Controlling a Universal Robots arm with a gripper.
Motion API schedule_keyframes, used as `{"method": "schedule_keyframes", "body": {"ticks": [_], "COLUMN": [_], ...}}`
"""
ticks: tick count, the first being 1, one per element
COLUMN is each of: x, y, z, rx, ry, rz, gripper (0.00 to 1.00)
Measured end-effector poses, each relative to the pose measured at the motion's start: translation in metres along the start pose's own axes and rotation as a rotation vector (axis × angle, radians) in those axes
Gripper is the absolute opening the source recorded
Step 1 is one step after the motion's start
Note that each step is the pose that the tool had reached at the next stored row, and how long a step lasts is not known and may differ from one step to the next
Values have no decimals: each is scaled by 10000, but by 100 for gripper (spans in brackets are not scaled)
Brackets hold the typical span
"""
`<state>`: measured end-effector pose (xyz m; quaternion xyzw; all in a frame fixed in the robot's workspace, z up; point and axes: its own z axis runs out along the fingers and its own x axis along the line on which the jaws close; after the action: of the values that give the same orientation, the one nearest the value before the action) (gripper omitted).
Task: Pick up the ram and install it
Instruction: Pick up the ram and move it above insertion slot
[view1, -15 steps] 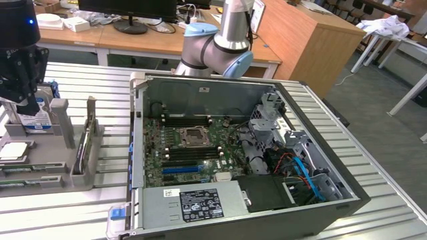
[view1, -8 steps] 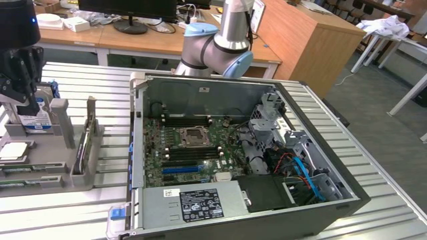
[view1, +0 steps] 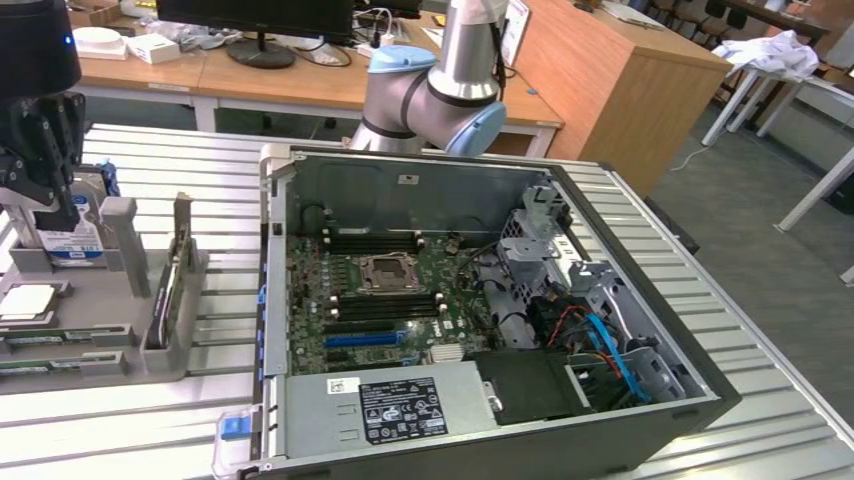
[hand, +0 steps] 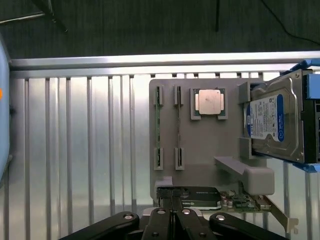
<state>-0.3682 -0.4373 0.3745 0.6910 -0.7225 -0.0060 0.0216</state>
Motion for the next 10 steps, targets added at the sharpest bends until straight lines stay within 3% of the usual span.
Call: {"method": "schedule_keyframes", "body": {"ticks": [5,7,9,10], "x": [0,0,0,0], "y": [0,0,0,0], "z": [0,0,0,1], "rx": [1,0,0,1], "ry": [1,2,2,2], "rz": [-25,-29,-31,-31], "gripper": [11,16,29,29]}}
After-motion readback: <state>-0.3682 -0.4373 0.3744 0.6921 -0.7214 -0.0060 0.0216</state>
